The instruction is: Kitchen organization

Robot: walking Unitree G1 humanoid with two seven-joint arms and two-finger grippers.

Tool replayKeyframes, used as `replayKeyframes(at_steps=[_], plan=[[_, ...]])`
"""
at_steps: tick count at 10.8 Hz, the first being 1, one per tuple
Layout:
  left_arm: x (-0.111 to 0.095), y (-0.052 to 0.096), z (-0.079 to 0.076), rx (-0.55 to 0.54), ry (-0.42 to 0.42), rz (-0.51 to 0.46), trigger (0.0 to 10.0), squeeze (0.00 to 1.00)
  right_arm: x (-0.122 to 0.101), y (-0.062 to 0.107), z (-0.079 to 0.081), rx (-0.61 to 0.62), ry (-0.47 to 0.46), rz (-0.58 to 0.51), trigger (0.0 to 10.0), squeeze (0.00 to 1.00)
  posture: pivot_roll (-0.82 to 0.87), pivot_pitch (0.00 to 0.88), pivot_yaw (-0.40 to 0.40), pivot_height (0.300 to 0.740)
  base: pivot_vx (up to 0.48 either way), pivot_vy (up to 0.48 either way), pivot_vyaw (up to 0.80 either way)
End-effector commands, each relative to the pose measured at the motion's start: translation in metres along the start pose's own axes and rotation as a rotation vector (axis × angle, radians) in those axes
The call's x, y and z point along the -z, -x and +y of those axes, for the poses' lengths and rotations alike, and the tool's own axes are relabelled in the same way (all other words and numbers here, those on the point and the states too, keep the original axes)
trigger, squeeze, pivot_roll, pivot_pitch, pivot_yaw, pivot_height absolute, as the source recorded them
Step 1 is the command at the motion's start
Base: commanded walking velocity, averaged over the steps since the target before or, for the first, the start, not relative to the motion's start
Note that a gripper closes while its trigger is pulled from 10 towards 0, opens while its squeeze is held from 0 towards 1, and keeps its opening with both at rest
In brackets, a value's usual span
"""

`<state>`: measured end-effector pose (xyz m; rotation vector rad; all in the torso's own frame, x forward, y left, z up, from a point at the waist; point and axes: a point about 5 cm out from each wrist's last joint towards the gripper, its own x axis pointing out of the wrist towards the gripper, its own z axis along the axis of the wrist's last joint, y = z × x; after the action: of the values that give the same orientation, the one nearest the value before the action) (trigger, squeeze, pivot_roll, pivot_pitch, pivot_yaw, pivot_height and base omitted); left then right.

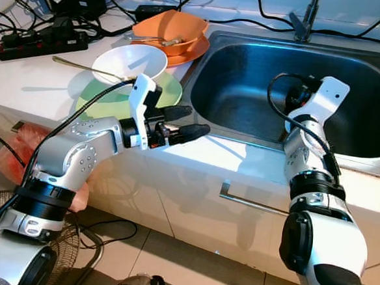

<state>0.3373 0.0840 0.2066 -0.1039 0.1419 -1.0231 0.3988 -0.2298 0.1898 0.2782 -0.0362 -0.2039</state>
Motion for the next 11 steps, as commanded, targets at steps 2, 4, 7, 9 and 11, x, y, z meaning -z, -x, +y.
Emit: replayKeyframes(at_steps=[2,4,7,9,11], plan=[[-0.01,0.002,0.004,-0.038,-0.051,-0.015,10.0,0.22,0.001,0.001,0.006,-0.04,0.096,-0.026,10.0,1.0,0.07,0.104,0.104,0.74,0.0,0.0,0.0],[-0.018,0.002,0.008,-0.076,-0.069,-0.05,10.0,0.22,-0.038,0.0,0.01,-0.012,0.326,-0.246,10.0,1.0,0.07,0.1,0.103,0.74,0.0,0.0,0.0],[-0.02,0.002,0.011,-0.098,-0.073,-0.061,10.0,0.21,-0.077,0.003,0.034,-0.095,0.378,-0.43,10.0,1.0,0.07,0.091,0.1,0.74,0.0,0.0,0.0],[-0.026,0.005,0.015,-0.137,-0.087,-0.091,10.0,0.2,-0.076,0.005,0.045,-0.158,0.356,-0.434,10.0,1.0,0.07,0.088,0.097,0.74,0.0,0.0,0.0],[-0.046,0.018,0.025,-0.287,-0.167,-0.166,10.0,0.24,-0.062,0.012,0.064,-0.321,0.286,-0.374,10.0,0.0,0.08,0.089,0.092,0.74,0.0,0.0,0.0]])
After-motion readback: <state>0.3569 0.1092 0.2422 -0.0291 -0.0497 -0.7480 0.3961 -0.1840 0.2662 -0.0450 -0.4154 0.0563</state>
